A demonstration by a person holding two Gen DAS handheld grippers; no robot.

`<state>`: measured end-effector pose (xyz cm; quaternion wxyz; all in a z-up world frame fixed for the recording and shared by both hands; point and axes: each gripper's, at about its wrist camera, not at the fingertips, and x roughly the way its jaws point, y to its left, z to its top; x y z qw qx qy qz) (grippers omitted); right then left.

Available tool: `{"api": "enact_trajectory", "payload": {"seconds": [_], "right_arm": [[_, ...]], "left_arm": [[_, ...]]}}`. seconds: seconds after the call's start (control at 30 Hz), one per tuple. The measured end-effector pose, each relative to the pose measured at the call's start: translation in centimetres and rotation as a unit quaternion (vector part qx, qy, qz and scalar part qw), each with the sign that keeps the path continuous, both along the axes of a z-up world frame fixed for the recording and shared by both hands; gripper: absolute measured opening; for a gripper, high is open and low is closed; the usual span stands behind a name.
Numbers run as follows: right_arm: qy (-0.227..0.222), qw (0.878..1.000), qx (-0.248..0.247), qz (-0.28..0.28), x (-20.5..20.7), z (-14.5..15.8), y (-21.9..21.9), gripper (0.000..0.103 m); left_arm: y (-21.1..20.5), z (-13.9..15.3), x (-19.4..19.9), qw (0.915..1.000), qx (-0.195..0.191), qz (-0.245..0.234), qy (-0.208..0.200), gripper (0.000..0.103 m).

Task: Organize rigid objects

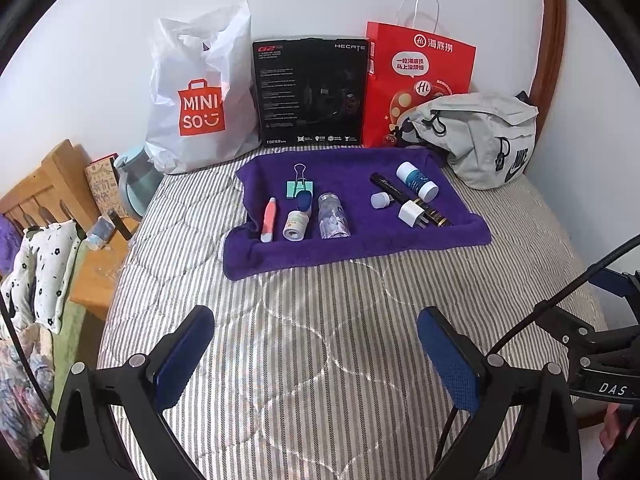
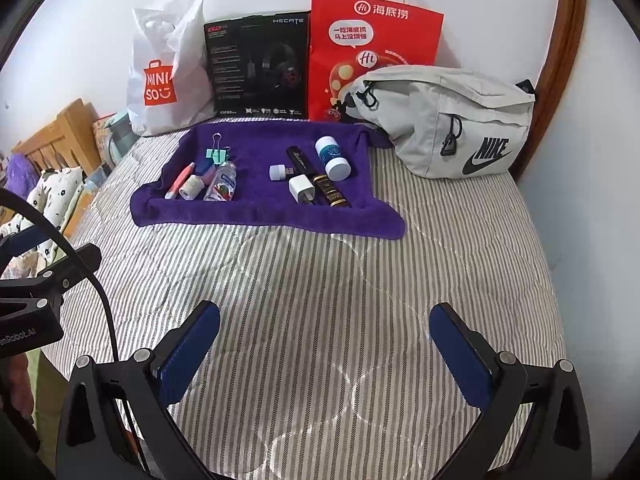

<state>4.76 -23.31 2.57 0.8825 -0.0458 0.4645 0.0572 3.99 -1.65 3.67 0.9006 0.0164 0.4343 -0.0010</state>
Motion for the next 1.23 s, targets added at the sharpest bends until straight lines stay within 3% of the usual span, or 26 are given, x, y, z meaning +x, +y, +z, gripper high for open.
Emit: {"api": "enact_trajectory", "payload": {"seconds": [1.23], "right_arm": [[0.0,1.0,-0.007,0.001,0.42,0.28,-0.22,0.103]], "left_arm": [[-0.2,-0.24,0.4,1.0,0.0,-0.002,0.0,0.103]]}}
